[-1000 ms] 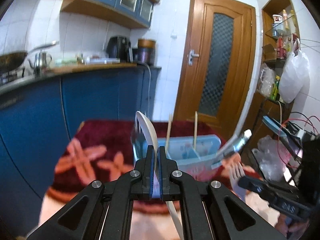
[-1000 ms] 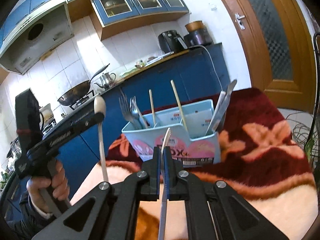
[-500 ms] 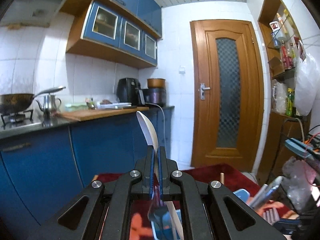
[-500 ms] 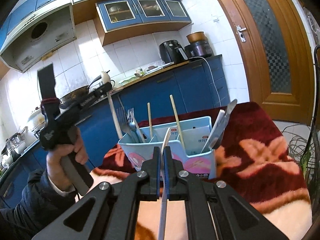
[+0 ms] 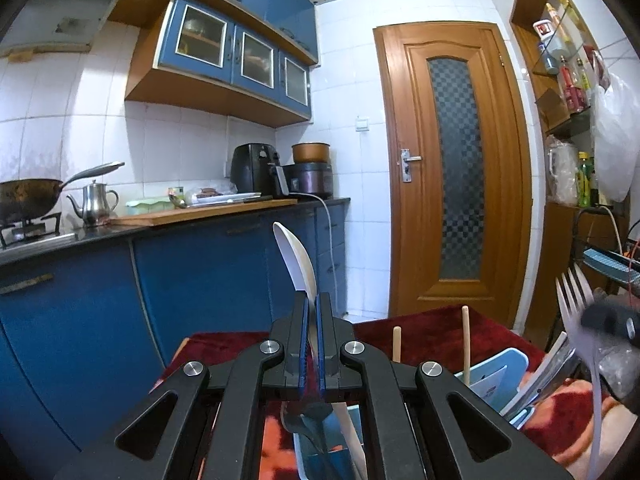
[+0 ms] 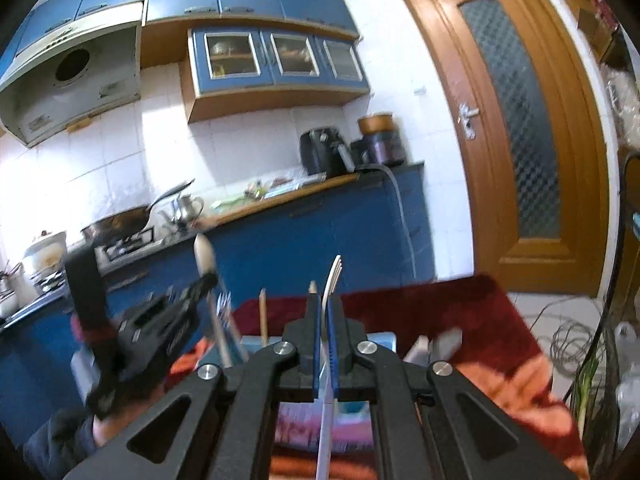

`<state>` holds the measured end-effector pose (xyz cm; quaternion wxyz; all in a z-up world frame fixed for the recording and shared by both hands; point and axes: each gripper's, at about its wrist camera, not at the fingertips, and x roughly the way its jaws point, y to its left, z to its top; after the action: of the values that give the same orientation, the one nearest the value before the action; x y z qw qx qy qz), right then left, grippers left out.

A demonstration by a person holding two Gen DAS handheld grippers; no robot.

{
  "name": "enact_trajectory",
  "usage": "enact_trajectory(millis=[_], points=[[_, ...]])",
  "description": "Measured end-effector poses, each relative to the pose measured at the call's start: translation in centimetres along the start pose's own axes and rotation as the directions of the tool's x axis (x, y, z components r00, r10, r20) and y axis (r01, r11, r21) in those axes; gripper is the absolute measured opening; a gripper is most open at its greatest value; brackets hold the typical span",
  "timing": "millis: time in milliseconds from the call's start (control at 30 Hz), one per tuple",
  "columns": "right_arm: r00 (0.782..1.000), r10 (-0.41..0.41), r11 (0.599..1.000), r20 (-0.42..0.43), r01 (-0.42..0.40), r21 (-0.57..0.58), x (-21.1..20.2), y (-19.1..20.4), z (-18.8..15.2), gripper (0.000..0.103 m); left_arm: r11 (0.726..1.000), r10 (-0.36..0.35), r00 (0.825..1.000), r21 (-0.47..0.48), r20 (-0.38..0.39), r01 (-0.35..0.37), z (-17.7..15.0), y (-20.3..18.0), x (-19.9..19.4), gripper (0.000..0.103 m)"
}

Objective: Organize utensils
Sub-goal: 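Lift the beige spoon and fork and carry both over the caddy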

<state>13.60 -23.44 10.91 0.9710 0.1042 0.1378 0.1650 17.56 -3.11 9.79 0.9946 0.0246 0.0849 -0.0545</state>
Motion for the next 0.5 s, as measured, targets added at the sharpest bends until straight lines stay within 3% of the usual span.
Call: enact_trajectory(millis=[367,500], points=[[0.980,-0.119,0.988,0.158,0.132,-0.080,4.3,0.2,1.6,0.005,1.000,-0.006,1.000,0.025,0.005,0.005,-0.5,-0.6,0.1,0.003],[0.975,-0.141,0.980,0.174,0.162,-0.114,5.3,0.4,1.2,0.005,1.000,-0.009,1.000,0.016,0.006,0.009,-0.6,-0.6,0.1,0.003]])
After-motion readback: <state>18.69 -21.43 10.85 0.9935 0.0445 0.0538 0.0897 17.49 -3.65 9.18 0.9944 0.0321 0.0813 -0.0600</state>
